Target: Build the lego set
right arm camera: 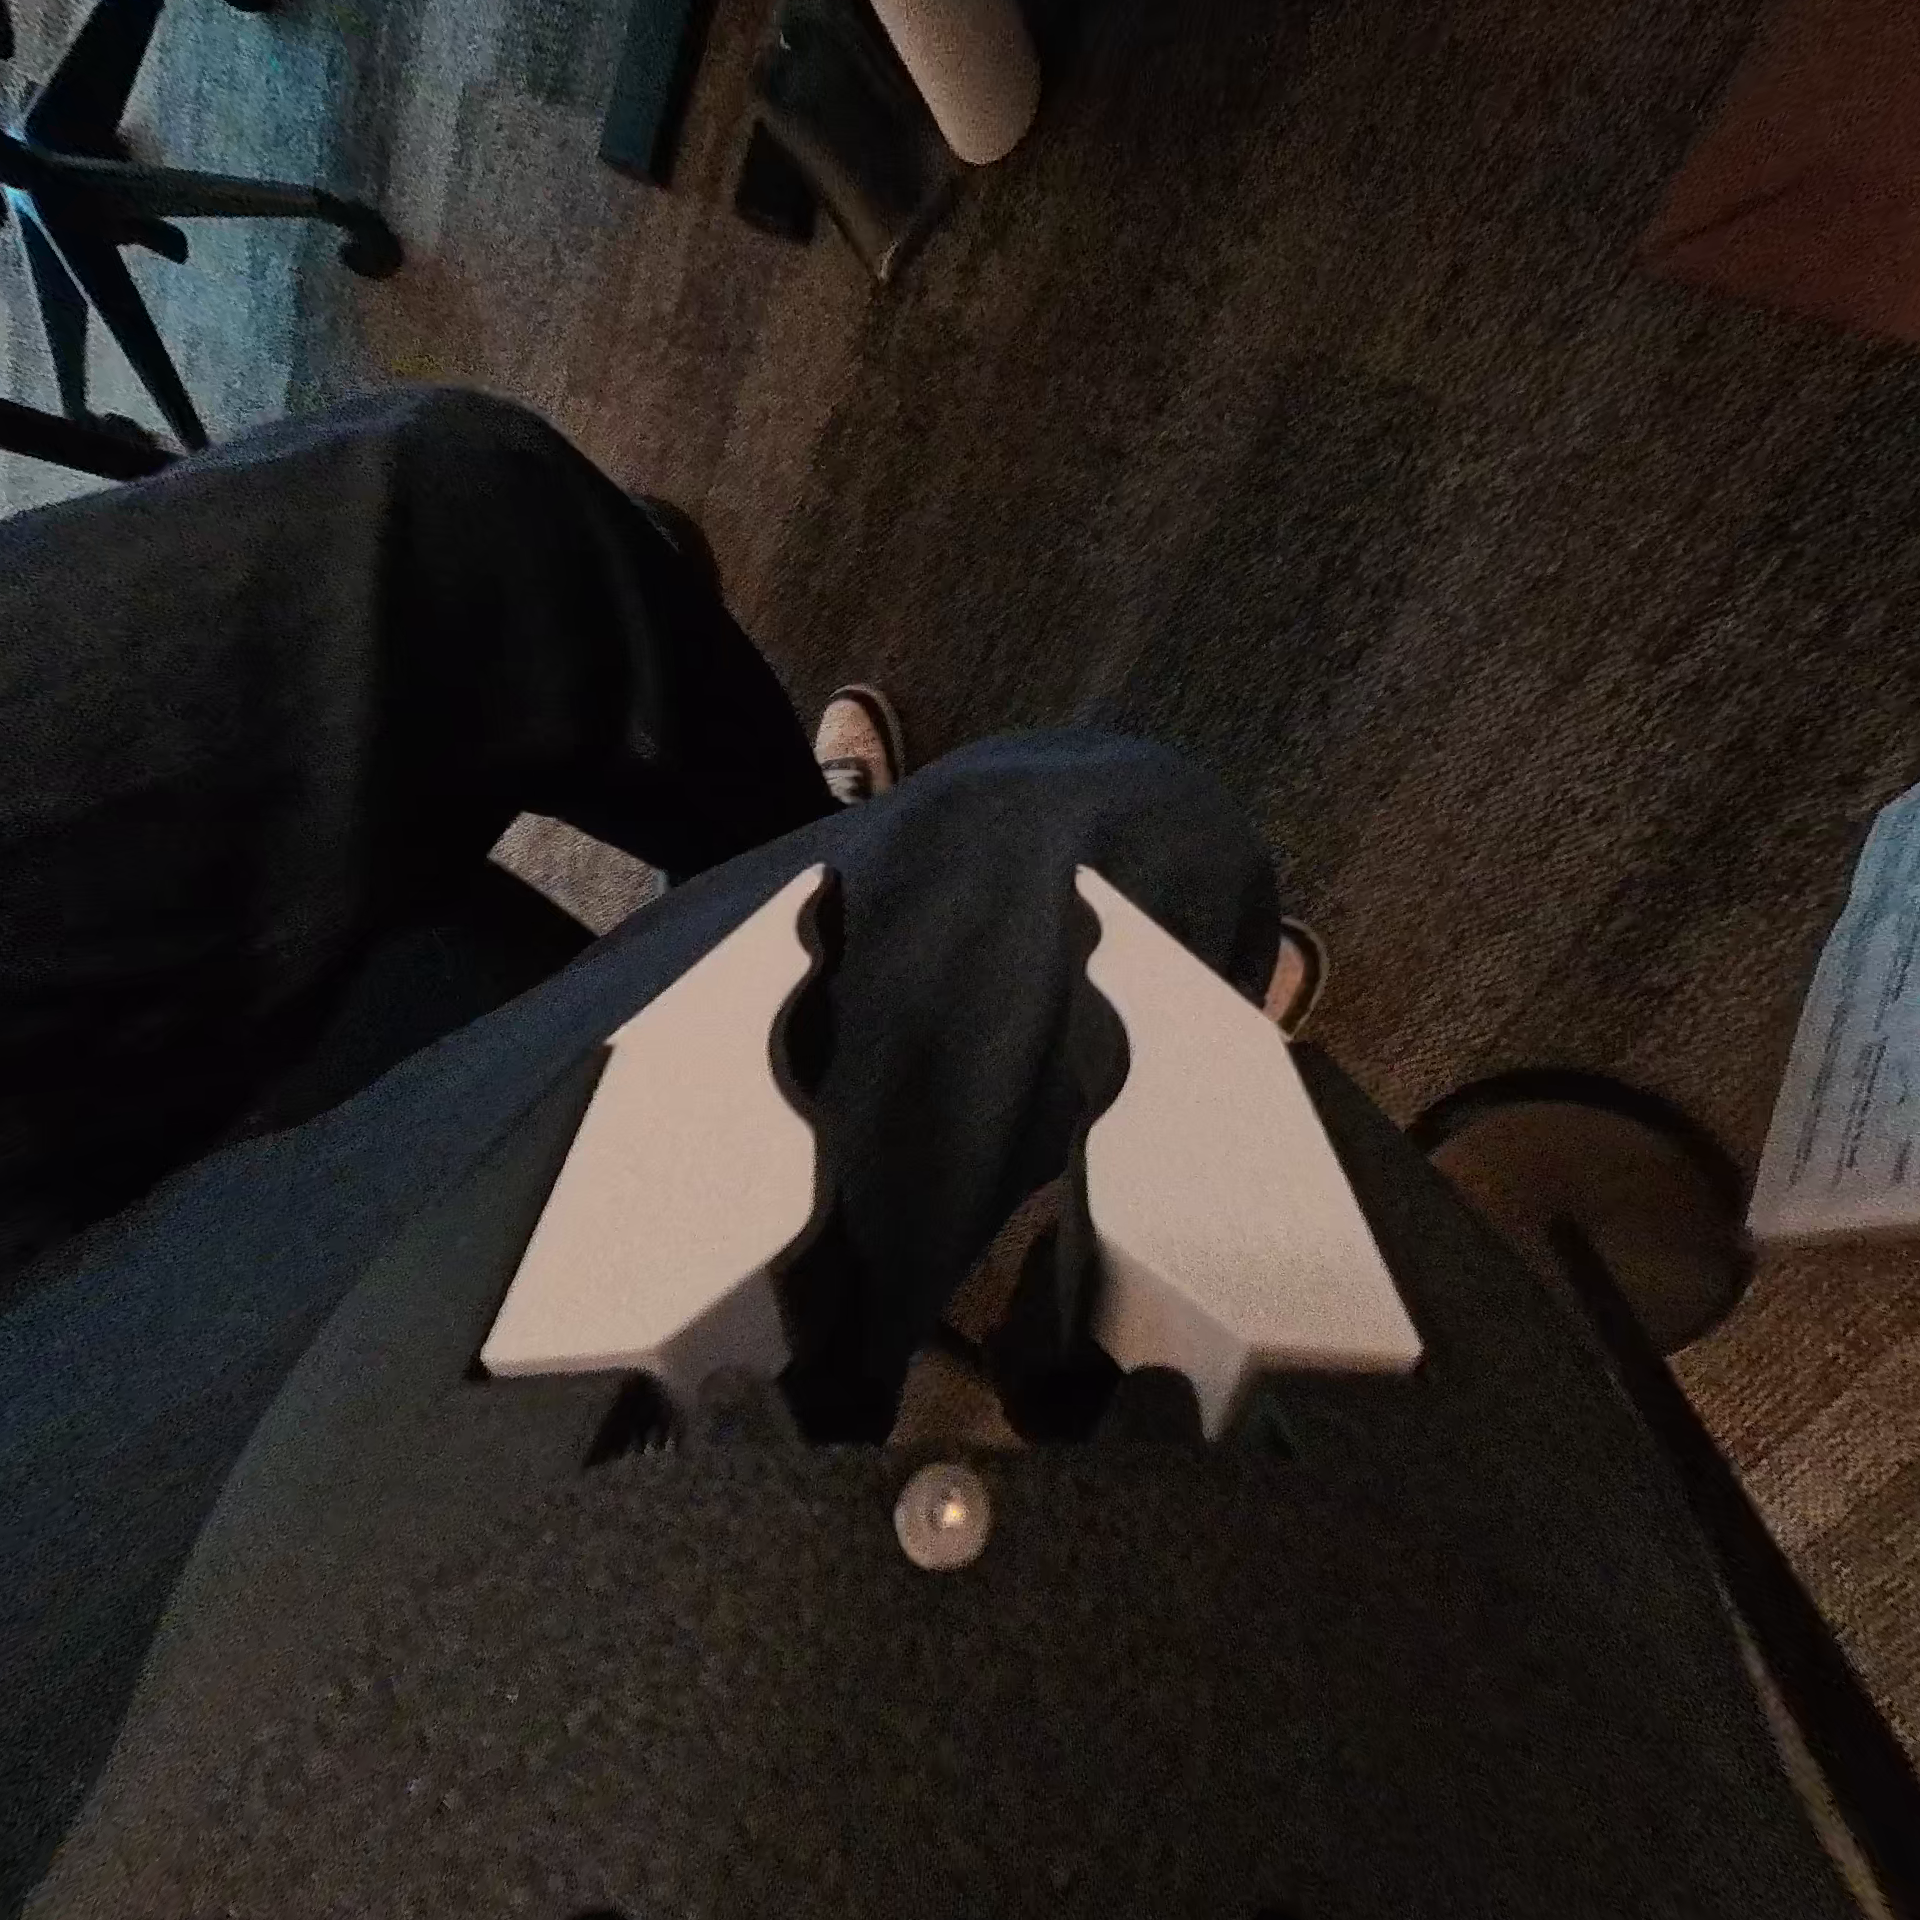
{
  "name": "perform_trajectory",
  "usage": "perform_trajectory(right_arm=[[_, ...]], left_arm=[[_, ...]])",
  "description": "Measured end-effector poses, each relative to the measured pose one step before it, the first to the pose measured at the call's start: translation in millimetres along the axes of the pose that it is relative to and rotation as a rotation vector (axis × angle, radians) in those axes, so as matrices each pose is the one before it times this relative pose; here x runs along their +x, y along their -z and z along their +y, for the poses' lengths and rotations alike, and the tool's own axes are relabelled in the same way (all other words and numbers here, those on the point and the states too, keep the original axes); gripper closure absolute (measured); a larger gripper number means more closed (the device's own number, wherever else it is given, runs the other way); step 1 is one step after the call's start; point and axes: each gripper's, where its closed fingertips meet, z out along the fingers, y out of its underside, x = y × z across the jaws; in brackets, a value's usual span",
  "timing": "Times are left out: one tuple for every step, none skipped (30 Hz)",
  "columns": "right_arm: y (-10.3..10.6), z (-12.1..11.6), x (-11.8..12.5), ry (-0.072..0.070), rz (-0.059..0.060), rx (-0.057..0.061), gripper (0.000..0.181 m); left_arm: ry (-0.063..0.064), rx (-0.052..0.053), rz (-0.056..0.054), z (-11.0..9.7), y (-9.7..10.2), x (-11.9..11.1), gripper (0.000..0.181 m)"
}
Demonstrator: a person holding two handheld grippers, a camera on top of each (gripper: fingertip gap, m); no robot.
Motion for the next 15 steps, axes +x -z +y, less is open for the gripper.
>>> perform_trajectory(right_arm=[[17.74, -2.86, -13.15, -0.0303, -0.0149, -0.0081, 0.142], [20.85, -3.54, -13.98, -0.0366, -0.0132, -0.006, 0.143], [22.33, -2.21, -14.38, -0.0387, -0.0117, -0.0171, 0.143], [22.8, -0.71, -14.08, -0.0298, -0.0068, -0.0275, 0.141], [23.0, -1.08, -13.19, -0.0141, 0.002, -0.0226, 0.14], [22.83, -3.33, -11.84, 0.0005, 0.0096, -0.0082, 0.141], [21.29, -4.6, -10.48, 0.0071, 0.0114, -0.0037, 0.142], [18.97, -5.54, -8.84, 0.0099, 0.0104, -0.0027, 0.142], [15.89, -6.35, -6.85, 0.0114, 0.0087, 0.0021, 0.142], [12.31, -6.45, -4.59, 0.0112, 0.009, 0.0038, 0.142], [8.73, -5.52, -2.29, 0.0105, 0.0093, 0.0008, 0.142], [5.47, -3.83, 0.01, 0.0087, 0.0101, -0.0058, 0.142], [2.74, -2.46, 1.65, 0.006, 0.0101, -0.0101, 0.142], [1.04, -1.65, 2.68, 0.0024, 0.0093, -0.0111, 0.141], [0.0, -1.21, 2.63, -0.0021, 0.0064, -0.0111, 0.14]], left_arm=[[0.0154, -0.0248, -0.0108, -5.42, 22.41, -2.24, 0.156], [0.0253, -0.0211, 0.0101, -6.11, 22.46, 1.01, 0.156], [0.0278, -0.0216, 0.0256, -6.52, 22.18, 3.8, 0.156], [0.0183, -0.02, 0.0295, -6.75, 21.83, 5.31, 0.156], [0.0037, -0.0103, 0.0159, -7.49, 20.88, 3.72, 0.156], [-0.0049, 0.007, -0.0043, -9.16, 19.46, 0.37, 0.156], [-0.0067, 0.0166, -0.0076, -10.03, 16.94, -1.67, 0.157], [-0.0028, 0.0144, -0.0004, -9.31, 13.25, -2.66, 0.157], [0.0041, 0.01, 0.0033, -7.98, 9.4, -3.94, 0.157], [0.0108, 0.013, -0.0027, -7.41, 5.6, -6.15, 0.157], [0.0146, 0.0166, -0.0027, -6.98, 2.61, -6.97, 0.157], [0.0158, 0.0148, 0.0062, -6.04, 0.03, -5.88, 0.156], [0.0154, 0.0093, 0.0102, -4.83, -1.81, -4.98, 0.156], [0.0128, 0.0048, 0.0025, -4.25, -2.7, -4.94, 0.156], [0.0088, 0.002, -0.0053, -3.99, -2.84, -4.65, 0.156]])
